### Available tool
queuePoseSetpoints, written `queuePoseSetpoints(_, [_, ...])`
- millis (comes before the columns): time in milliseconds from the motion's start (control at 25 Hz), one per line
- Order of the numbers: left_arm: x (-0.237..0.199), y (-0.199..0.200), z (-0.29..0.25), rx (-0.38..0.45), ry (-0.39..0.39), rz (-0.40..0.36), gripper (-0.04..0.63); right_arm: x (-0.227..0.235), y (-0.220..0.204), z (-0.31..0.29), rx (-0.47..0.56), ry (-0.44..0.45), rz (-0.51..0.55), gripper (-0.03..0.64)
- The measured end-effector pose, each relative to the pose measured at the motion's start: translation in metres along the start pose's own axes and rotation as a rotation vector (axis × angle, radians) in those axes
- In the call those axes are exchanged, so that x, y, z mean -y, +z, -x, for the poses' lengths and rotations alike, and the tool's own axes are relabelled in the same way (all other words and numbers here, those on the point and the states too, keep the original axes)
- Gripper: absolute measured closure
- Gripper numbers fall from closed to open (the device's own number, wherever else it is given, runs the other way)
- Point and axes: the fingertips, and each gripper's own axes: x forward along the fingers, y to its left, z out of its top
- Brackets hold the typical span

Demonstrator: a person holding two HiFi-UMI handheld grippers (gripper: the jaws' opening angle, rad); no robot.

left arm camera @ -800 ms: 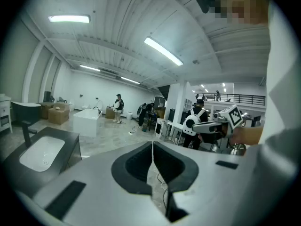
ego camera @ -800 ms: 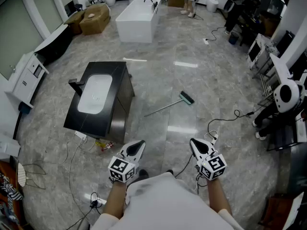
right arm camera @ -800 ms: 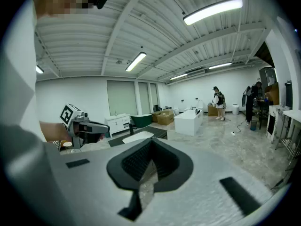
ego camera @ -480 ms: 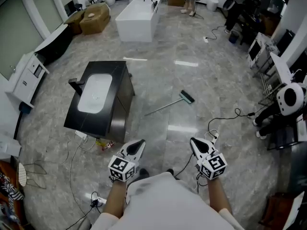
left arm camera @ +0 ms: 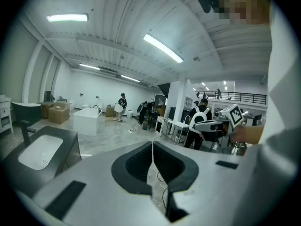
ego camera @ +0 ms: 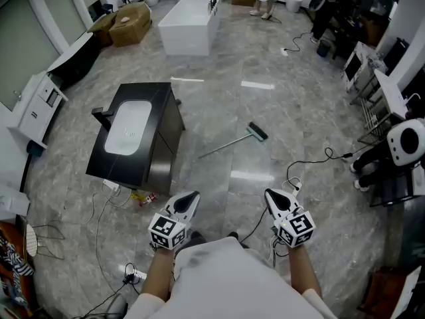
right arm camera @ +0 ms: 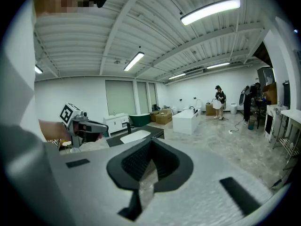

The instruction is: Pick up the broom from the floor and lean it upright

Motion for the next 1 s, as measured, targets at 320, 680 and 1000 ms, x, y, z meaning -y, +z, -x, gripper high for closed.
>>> queuePoseSetpoints(320, [0.025, -0.004, -0.027, -0.015, 0.011, -0.014, 0.584, 0.031, -0.010, 0.018, -0.022, 0.021, 0.005, 0.617])
queuePoseSetpoints(680, [0.041, -0.010, -0.050, -0.026, 0.015, 0.000, 0.584, 0.053, -0.019, 0.026, -0.028, 0.028, 0.001, 0.617])
queuePoseSetpoints(1000, [0.039, -0.006, -0.088, -0.044, -0.001, 0.000, 0.584, 0.087, -0.024, 0.019, -0.040, 0.008, -0.025, 0.617])
